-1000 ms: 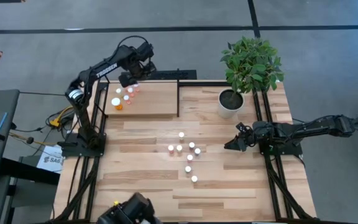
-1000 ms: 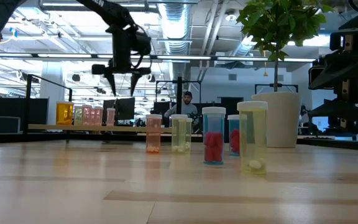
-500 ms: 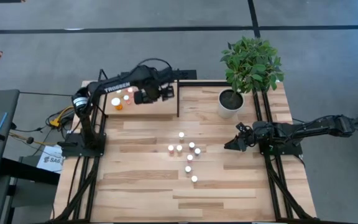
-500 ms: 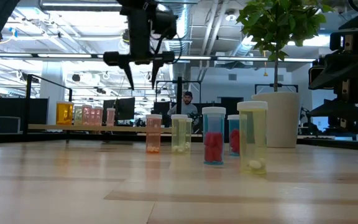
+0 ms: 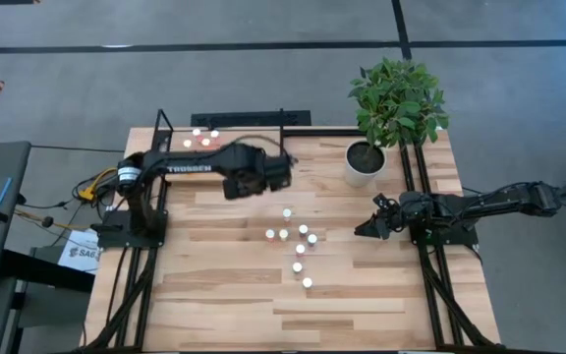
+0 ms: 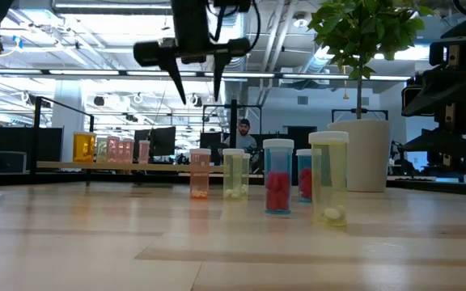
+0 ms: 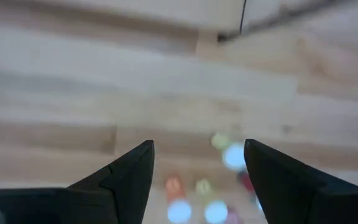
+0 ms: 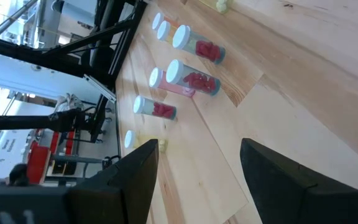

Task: Pick and place medicine bottles onto shelf by color
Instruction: Put the orange pill bottle on the shelf

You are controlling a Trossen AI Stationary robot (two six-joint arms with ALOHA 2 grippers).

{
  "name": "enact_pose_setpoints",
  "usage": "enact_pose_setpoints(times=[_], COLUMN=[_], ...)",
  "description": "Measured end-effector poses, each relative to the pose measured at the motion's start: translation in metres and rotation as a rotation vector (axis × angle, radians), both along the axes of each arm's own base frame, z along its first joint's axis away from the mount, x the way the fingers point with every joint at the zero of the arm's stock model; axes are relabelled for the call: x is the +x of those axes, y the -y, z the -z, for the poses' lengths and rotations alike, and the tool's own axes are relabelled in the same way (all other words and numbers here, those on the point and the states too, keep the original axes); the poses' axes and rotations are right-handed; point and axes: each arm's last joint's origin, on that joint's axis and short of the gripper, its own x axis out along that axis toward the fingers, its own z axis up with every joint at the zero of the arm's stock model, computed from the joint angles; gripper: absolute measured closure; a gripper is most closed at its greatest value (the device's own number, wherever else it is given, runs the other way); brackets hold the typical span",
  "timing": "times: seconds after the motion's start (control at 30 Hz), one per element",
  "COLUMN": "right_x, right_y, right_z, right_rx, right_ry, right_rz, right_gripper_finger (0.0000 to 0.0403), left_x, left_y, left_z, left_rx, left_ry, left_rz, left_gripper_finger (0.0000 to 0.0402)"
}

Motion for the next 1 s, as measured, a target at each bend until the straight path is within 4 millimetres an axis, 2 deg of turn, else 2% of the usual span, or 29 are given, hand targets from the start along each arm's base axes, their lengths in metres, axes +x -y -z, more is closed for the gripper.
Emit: enact_pose_setpoints(times=[0.17,0.4,0.6,0.87,1.0], right_x=[0.0,0.0,0.0,0.0,0.0], right_y=[0.0,0.0,0.0,0.0,0.0], right_z=[0.0,0.0,0.0,0.0,0.0], right_rx=[0.0,0.0,0.0,0.0,0.0], right_ry=[0.0,0.0,0.0,0.0,0.0], right_rz=[0.0,0.0,0.0,0.0,0.0], right_gripper_finger=[0.0153,0.0153,0.0153,0.0153,0.0153], left_x=[0.0,0.0,0.0,0.019,0.019], left_y=[0.042,0.086,0.096,0.102,0.1], left_z=[0.006,0.036,0.062,0.114,0.116], left_rx=[-0.019,-0.052,0.025,0.04,0.07], left_ry=[-0.008,0.03,0.068,-0.023,-0.059], left_rz=[-0.034,-0.121,-0.064,0.09,0.157], left_gripper_finger=[0.0166,0.0166,0.0166,0.0166,0.0166])
